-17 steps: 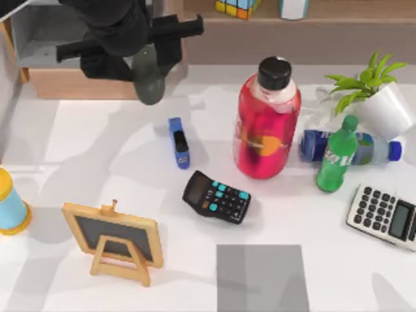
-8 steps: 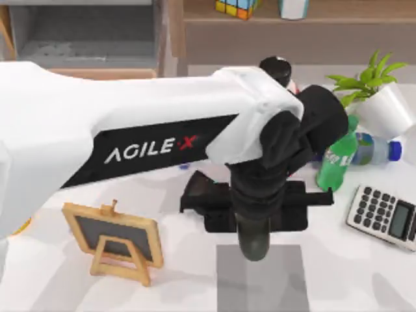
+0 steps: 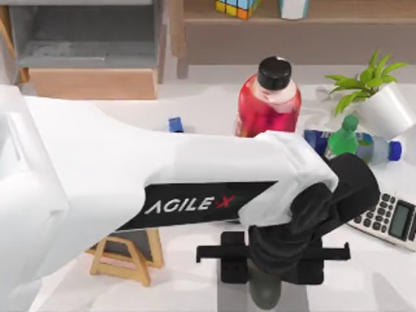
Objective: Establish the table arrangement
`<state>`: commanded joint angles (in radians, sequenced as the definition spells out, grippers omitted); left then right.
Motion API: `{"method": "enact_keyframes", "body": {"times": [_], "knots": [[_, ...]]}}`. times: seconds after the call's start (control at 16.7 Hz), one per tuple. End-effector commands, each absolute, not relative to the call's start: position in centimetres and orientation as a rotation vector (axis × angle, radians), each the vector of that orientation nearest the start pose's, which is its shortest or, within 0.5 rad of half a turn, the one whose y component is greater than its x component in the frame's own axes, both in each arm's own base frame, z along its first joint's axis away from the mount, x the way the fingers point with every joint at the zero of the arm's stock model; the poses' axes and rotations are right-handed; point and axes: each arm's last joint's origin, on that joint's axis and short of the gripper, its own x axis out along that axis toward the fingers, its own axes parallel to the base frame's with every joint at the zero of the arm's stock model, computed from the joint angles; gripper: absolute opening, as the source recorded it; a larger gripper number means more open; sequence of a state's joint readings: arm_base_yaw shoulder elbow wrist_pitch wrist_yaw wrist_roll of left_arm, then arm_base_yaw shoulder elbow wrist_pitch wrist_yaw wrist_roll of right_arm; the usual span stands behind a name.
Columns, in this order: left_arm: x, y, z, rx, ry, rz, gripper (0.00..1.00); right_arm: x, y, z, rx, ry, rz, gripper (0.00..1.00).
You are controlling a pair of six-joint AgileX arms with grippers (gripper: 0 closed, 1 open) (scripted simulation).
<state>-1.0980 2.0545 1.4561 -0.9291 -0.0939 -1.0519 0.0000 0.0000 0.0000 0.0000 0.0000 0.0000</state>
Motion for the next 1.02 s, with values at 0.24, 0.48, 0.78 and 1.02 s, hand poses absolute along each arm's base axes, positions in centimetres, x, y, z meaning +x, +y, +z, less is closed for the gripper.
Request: {"method": "enact_keyframes", "body": {"times": [0.24, 0.48, 0.78, 1.02], "knots": [[18.5, -34.4, 14.9, 0.026, 1.460, -0.027, 0.00, 10.6, -0.1, 16.0, 0.000, 0.000, 0.000, 1.00], [19.3, -35.2, 16.0, -0.041, 1.385, -0.069, 0.00, 10.6, -0.1, 16.0, 0.000, 0.000, 0.000, 1.00], [20.3, -36.7, 18.3, -0.157, 1.253, -0.140, 0.00, 10.6, -0.1, 16.0, 0.000, 0.000, 0.000, 1.00], [20.3, -37.6, 19.5, -0.211, 1.194, -0.178, 0.00, 10.6, -0.1, 16.0, 0.000, 0.000, 0.000, 1.00]]}}
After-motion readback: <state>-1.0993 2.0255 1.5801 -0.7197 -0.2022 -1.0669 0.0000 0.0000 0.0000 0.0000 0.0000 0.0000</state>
